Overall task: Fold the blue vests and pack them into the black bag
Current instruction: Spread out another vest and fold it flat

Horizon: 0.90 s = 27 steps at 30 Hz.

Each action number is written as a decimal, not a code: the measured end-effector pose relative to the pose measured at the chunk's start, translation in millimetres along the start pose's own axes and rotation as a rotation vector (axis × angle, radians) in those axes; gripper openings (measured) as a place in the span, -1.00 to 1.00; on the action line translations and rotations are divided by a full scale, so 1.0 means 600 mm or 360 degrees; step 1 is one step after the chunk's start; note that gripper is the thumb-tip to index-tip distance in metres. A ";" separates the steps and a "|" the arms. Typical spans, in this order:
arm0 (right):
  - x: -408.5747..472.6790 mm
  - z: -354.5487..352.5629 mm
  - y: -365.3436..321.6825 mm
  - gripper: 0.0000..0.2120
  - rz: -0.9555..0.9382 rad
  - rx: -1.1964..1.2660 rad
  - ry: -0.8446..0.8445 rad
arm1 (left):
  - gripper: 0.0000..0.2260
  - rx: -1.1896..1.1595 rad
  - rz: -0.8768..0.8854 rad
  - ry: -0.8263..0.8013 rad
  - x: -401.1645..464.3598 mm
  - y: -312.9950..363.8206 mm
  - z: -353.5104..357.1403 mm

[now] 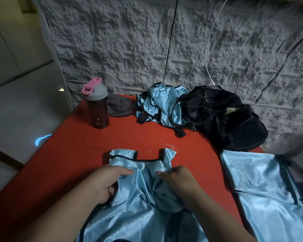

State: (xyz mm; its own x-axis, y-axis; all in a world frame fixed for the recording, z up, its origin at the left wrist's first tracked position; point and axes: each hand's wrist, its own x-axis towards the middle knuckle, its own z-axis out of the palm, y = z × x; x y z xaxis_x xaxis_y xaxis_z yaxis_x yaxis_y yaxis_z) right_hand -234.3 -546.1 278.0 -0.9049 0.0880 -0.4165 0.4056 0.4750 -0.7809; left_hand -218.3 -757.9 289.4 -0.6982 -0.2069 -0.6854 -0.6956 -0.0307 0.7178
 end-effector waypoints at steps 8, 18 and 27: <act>0.006 -0.037 -0.023 -0.82 -0.0262 -0.0347 0.0593 | -0.86 0.0484 0.0990 0.0665 0.042 0.008 -0.028; 0.007 -0.027 0.007 -0.52 -0.0584 -0.0999 0.0672 | -0.64 0.1782 0.1164 0.0549 0.059 -0.033 -0.002; 0.022 -0.009 0.052 -0.35 -0.0108 -0.1362 0.0203 | -0.19 0.1897 0.1118 0.0234 0.066 -0.064 0.008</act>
State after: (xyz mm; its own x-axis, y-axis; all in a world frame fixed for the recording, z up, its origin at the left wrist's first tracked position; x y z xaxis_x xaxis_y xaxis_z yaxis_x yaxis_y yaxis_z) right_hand -234.1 -525.0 250.6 -0.9519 0.1086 -0.2864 0.1599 0.9737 -0.1623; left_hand -220.0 -760.0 234.1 -0.9855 0.0662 -0.1565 0.0136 0.9487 0.3157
